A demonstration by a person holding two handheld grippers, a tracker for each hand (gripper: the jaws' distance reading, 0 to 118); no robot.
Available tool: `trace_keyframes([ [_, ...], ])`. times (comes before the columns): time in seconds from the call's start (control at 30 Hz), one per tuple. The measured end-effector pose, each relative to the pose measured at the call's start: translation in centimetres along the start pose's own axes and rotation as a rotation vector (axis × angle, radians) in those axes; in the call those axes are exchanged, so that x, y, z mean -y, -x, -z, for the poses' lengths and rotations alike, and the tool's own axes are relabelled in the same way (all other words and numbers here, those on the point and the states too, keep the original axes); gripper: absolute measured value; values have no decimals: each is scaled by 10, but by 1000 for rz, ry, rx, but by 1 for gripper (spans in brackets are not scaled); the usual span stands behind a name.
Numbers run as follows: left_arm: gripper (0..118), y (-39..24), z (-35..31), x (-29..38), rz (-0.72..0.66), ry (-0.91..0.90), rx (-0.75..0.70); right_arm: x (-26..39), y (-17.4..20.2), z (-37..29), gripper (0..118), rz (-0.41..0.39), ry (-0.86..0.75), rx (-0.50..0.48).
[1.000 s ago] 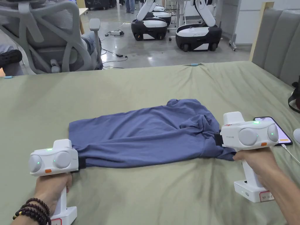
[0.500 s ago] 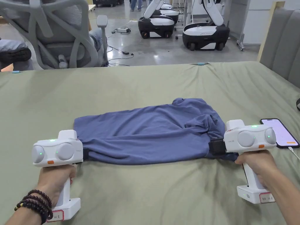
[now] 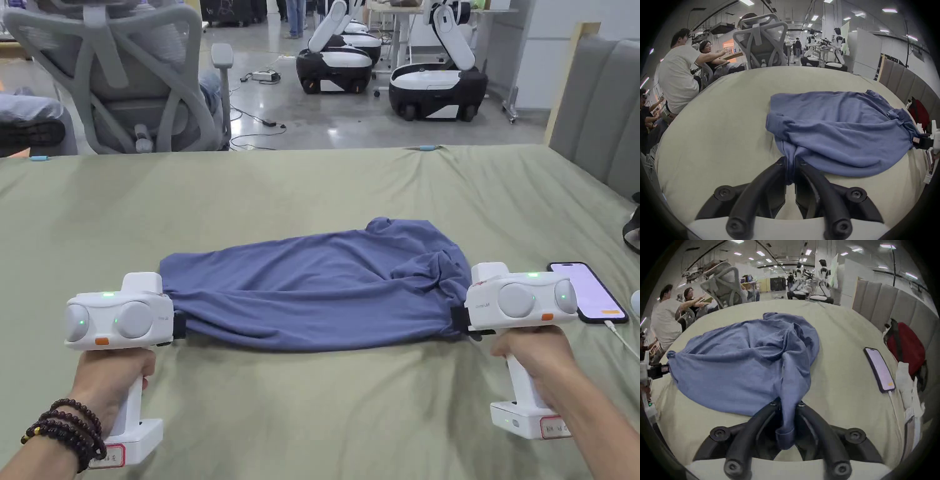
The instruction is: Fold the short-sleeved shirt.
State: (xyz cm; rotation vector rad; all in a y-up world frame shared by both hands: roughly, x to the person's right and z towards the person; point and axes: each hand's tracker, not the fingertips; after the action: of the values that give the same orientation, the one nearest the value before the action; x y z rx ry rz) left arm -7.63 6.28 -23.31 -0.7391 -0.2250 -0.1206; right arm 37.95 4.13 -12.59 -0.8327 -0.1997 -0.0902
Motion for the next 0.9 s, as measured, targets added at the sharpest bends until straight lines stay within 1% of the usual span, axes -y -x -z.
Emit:
trace_keyframes([
  [0.17, 7, 5, -29, 19, 16, -7, 0, 27, 8, -40, 12, -33, -19, 17],
  [0.3, 7, 12, -44, 43, 11, 1, 1, 57, 12, -62, 12, -15, -12, -3],
  [0.4, 7, 16, -52, 59, 19, 3, 1, 77, 18, -75, 12, -16, -12, -8],
  [0.53, 7, 19, -52, 74, 8, 35, 18, 92, 27, -71, 13, -43, 5, 33],
  [0.57, 7, 16, -51, 74, 14, 42, 13, 93, 28, -67, 15, -43, 6, 44],
  [0.6, 8, 14, -51, 72, 29, 39, -3, 92, 28, -64, 20, -38, 13, 52],
  [0.63, 11, 12, -52, 70, 22, 35, -7, 90, 27, -60, 43, -39, 14, 54],
  [0.67, 20, 13, -52, 67, 6, 37, -2, 89, 27, -60, 69, -61, 16, 79],
  [0.7, 36, 16, -52, 62, -4, 41, 10, 88, 27, -63, 96, -74, 12, 97],
  [0.73, 72, 18, -53, 58, -9, 36, 14, 86, 25, -67, 118, -66, 3, 89],
  [0.77, 96, 20, -55, 53, -13, 25, 10, 80, 20, -73, 118, -42, -38, 59],
  [0.8, 115, 21, -58, 48, -8, 7, 1, 75, 17, -79, 118, -21, -77, 33],
  [0.83, 118, 21, -62, 42, -6, -41, -11, 66, 14, -83, 118, -13, -82, 31],
  [0.9, 117, 24, -70, 24, -36, -101, -20, 44, 11, -90, 118, -24, -105, 37],
])
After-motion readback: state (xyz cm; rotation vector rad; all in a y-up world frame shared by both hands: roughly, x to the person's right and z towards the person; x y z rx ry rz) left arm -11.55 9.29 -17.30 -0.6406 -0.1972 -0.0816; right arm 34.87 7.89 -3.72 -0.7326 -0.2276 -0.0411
